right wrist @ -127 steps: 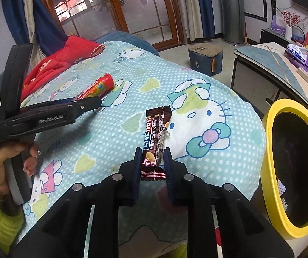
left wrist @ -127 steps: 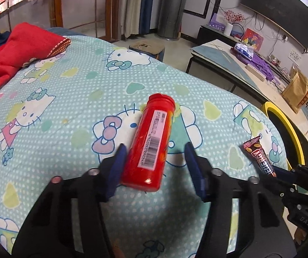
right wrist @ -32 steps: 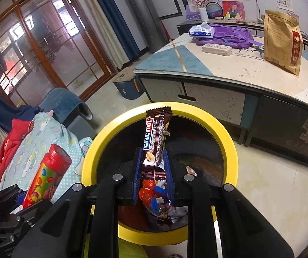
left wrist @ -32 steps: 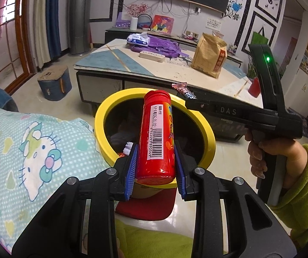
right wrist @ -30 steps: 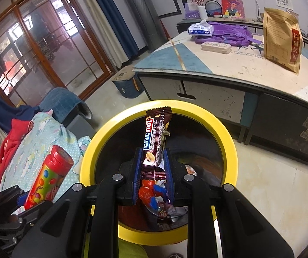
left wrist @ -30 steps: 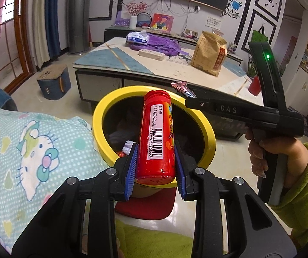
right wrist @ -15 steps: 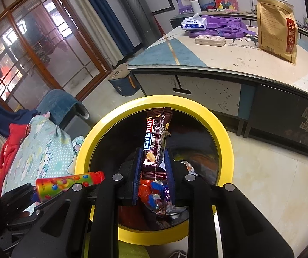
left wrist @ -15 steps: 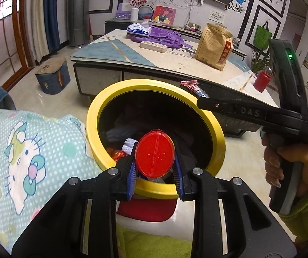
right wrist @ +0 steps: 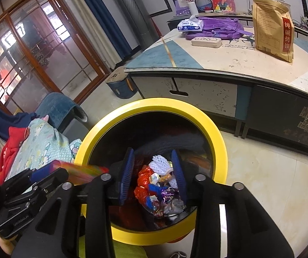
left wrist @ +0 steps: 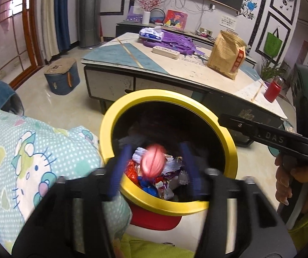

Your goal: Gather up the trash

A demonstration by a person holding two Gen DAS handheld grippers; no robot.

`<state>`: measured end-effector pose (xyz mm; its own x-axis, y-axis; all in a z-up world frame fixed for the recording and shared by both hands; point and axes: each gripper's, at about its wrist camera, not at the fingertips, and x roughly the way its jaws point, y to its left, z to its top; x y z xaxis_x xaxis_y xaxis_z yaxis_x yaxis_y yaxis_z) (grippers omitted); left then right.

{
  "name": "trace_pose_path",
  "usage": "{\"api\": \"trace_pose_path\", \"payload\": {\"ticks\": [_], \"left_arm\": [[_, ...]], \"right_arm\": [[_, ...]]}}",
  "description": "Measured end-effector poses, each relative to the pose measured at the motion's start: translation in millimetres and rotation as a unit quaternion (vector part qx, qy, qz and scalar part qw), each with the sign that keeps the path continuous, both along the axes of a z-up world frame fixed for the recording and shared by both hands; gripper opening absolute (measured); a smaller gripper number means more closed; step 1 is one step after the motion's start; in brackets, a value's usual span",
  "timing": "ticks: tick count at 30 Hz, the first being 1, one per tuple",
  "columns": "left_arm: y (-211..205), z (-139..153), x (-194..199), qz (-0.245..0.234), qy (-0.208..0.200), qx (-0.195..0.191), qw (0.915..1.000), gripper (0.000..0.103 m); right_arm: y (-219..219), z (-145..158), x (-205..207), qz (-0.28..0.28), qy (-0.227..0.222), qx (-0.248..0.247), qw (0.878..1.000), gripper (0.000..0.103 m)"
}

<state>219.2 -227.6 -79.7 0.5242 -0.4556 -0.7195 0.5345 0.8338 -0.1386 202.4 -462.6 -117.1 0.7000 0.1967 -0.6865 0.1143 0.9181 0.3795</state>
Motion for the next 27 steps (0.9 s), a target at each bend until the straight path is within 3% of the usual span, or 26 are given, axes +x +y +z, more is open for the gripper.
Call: {"api": "trace_pose_path", "payload": {"ticks": [3,6,8,12,18,27], "left_arm": [[8,2,-1,0.010,0.002,-0.005,0.9999,0.067],[13,5,-1,0.019,0.002,-0.007,0.9998,0.085],[18,7,-1,0.026,0.003,-0.010,0.9996,0.091],[31,17,-5,0.039,0.001,-0.015,0.9991,0.092],[57,32,-14,0.070,-0.007,-0.031,0.9970,0.092],[109,52,-45,0.120,-0.036,-0.035,0.9914,0.092]], "right_arm": [[0,2,-2,0.001,-0.003,-0.001,1.000,0.049],[1,4,-5,-0.002,-0.007,-0.004,1.000,0.058],[1,7,-8,-0.004,-0.011,-0.007,1.000,0.068],[3,16,-16,-0.013,-0.022,-0.006,1.000,0.083],[23,31,-27,0.002,-0.038,-0.018,0.999,0.094],[80,49,-48,0.055,-0.069,-0.056,0.995,0.097]]}}
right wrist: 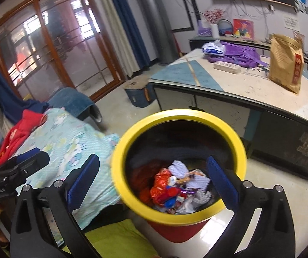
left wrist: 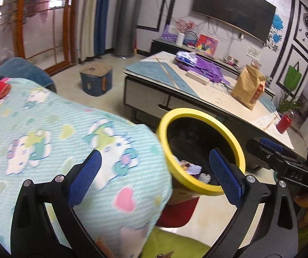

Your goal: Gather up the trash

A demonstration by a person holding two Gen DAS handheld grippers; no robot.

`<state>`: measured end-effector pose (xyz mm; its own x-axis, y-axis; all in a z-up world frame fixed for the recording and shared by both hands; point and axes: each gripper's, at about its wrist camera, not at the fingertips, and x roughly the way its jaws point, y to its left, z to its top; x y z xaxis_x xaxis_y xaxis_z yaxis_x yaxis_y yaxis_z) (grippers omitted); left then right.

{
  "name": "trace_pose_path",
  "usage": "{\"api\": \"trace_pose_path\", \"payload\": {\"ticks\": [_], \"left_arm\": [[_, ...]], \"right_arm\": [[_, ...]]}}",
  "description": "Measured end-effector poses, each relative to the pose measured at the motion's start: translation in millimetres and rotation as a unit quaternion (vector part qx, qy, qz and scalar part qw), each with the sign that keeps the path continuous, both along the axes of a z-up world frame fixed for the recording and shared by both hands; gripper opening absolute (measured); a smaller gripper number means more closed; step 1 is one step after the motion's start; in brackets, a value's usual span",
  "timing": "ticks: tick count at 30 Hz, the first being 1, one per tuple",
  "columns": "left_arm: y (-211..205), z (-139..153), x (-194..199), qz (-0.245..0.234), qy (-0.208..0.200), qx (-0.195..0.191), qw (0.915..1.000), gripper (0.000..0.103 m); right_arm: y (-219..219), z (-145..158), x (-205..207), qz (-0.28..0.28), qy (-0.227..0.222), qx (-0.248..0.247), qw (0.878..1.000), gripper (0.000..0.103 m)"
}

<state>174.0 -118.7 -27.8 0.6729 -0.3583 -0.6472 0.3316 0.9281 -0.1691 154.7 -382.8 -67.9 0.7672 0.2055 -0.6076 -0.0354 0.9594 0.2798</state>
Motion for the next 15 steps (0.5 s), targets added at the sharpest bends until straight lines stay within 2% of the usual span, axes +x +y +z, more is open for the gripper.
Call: {"api": "trace_pose_path", "payload": {"ticks": [7,15], "left_arm": [[38,10,-30,0.037,-0.024,0.000,0.9990,0.092],[66,22,-73,0.073,-0.069,0.009,0.9949,0.092]], "right_arm": [[34,13,-23,0.021,-0.037,-0.017,0.999,0.097],[65,29,-65,0.033,-0.109,-0.043,0.993,0.097]]}}
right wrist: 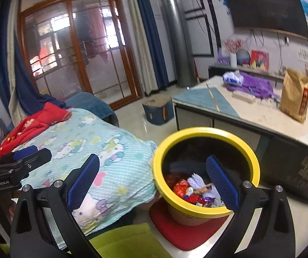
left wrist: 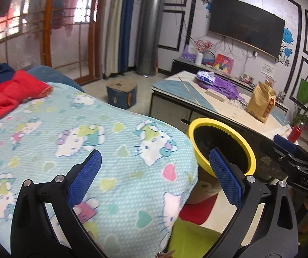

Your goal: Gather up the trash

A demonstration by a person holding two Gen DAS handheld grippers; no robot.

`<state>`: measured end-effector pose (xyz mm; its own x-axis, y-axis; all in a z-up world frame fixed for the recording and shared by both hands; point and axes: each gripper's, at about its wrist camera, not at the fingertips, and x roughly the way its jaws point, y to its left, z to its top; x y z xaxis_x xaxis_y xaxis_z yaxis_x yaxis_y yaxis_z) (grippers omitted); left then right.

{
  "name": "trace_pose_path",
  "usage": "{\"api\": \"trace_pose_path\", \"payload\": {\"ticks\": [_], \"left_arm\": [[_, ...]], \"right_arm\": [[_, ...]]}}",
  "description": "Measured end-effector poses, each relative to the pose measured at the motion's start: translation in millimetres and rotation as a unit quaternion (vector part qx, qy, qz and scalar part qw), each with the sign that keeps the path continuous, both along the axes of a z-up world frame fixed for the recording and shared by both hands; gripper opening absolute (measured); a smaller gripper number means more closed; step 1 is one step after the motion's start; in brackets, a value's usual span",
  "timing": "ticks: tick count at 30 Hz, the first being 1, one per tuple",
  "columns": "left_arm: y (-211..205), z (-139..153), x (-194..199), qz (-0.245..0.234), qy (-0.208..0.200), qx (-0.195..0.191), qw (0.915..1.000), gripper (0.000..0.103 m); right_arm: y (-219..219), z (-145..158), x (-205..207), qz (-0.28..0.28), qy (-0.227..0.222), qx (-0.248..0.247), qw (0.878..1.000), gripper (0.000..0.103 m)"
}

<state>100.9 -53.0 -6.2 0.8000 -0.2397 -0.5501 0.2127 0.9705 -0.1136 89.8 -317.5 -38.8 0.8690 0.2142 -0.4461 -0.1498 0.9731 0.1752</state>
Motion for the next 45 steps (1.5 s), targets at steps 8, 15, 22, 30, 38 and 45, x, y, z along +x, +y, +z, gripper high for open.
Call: {"api": "trace_pose_path", "payload": {"ticks": [8,15,22,30,38,45], "left_arm": [[18,8,-45,0.034,-0.061,0.009,0.9975,0.092],[27,4,-67,0.057,-0.086,0.005,0.9947,0.092],[25,-7,-76,0.061,-0.091,0.004,0.9939,0.092],[23,-9,-75,0.055,-0.091,0.002,0.9944,0.092],[22,-11,-74,0.057,-0.093,0.003,0.9940,0.092],[22,-11,-75,0.057,-0.094,0.004,0.9939,0.092]], "right_arm": [[16,6,-42,-0.018,-0.077,-0.024,0.997,0.097],[34,6,-70,-0.016,-0.135,-0.058,0.989,0.097],[41,-7,-69,-0.023,-0.132,-0.075,0.988,0.097],[46,-12,-64,-0.009,-0.119,-0.074,0.990,0.097],[45,-15,-61,-0.014,-0.105,-0.067,0.992,0.097],[44,-16,-60,-0.013,-0.102,-0.064,0.993,0.097]]}}
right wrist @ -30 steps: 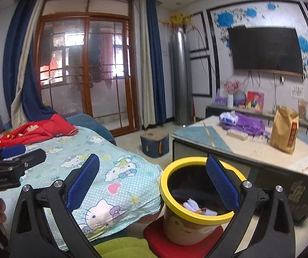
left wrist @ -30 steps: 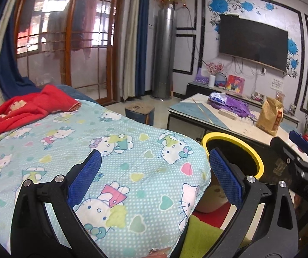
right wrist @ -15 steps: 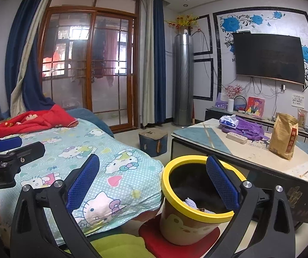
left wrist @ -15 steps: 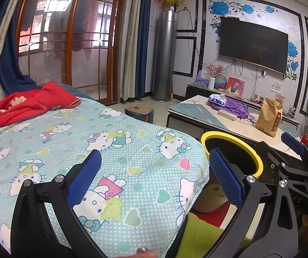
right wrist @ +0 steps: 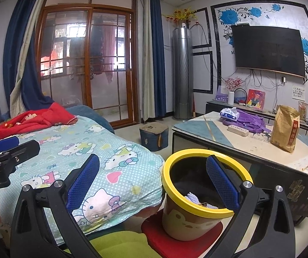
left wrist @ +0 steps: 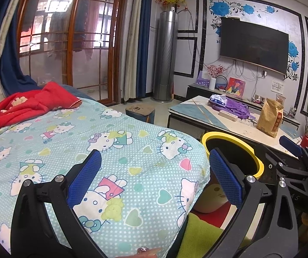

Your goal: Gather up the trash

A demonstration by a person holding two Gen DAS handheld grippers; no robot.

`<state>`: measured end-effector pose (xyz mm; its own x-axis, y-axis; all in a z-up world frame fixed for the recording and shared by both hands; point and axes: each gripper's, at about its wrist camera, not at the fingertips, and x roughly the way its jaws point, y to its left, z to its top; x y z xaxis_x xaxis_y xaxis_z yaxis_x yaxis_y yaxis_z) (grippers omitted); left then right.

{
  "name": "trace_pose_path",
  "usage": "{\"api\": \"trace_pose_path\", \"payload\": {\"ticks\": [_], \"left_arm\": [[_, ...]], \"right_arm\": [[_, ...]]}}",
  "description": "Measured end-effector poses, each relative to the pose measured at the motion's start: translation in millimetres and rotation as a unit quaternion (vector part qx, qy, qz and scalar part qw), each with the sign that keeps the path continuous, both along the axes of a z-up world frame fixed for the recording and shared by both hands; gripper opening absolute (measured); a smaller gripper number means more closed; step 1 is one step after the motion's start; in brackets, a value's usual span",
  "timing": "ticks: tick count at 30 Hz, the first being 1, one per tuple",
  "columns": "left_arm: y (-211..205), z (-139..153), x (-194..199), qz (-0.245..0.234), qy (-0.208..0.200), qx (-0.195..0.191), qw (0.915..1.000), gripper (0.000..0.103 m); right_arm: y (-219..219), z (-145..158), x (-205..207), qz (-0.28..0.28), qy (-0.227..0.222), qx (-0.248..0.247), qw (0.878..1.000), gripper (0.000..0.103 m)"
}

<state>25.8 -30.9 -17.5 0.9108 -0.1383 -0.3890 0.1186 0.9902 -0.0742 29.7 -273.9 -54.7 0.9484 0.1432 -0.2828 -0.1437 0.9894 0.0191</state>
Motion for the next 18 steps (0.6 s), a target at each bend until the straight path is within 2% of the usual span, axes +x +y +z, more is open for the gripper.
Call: {"api": "trace_pose_path", "payload": {"ticks": [18], "left_arm": [[0.7,-0.3,-1.3,-0.001,-0.003,0.000,1.0000,0.092]], "right_arm": [[-1.2,-0.2,1.9,0.000,-0.001,0.000,1.000,0.097]]}}
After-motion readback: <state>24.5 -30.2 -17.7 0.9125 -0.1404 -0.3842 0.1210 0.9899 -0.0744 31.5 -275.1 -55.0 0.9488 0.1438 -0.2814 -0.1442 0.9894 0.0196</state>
